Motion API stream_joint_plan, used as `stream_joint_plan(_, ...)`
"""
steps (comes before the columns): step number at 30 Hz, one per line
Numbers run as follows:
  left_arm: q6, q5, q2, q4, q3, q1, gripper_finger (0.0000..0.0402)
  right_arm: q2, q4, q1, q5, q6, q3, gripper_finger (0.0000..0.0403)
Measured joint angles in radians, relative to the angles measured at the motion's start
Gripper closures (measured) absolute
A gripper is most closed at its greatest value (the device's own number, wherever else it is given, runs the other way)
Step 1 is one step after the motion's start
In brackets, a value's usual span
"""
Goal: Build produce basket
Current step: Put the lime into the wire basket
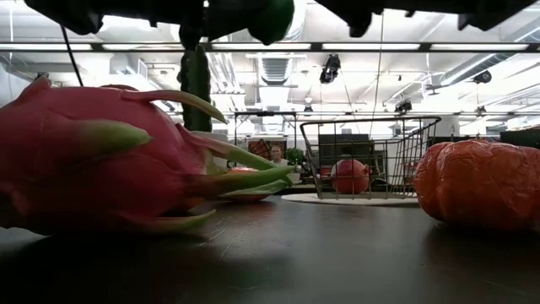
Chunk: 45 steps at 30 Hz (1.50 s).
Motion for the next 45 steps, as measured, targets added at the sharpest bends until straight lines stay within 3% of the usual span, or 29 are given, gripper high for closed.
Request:
stream_joint_plan(6,0.063,-0.001,0.041,0.081,0.012,0.002,0.0194,0.091,-0.015,-0.005,0.031,-0.01,0.082,0.0094)
stream_joint_plan(11,0.072,-0.002,0.045,0.11,0.009,0.002,0.0194,0.134,-0.017,-0.005,0.075,-0.039,0.125,0.0082)
stream_joint_plan(19,0.077,-0.003,0.043,0.121,0.009,0.002,0.0193,0.154,-0.016,-0.022,0.074,-0.045,0.146,0.0148)
stream_joint_plan(24,0.073,-0.001,0.043,0.123,0.01,0.002,0.0163,0.148,-0.024,-0.022,0.072,-0.046,0.146,0.0196)
stream_joint_plan(33,0.095,-0.034,0.043,0.123,0.006,0.002,0.0082,0.139,-0.058,-0.023,0.075,-0.049,0.146,0.0199)
stream_joint_plan(39,0.16,-0.035,0.023,0.122,-0.011,0.002,0.0073,0.076,-0.169,-0.022,0.11,-0.027,0.146,0.0199)
stream_joint_plan(45,0.29,-0.036,-0.037,0.116,-0.027,0.002,0.0073,-0.015,-0.391,-0.022,0.269,0.043,0.146,0.0199)
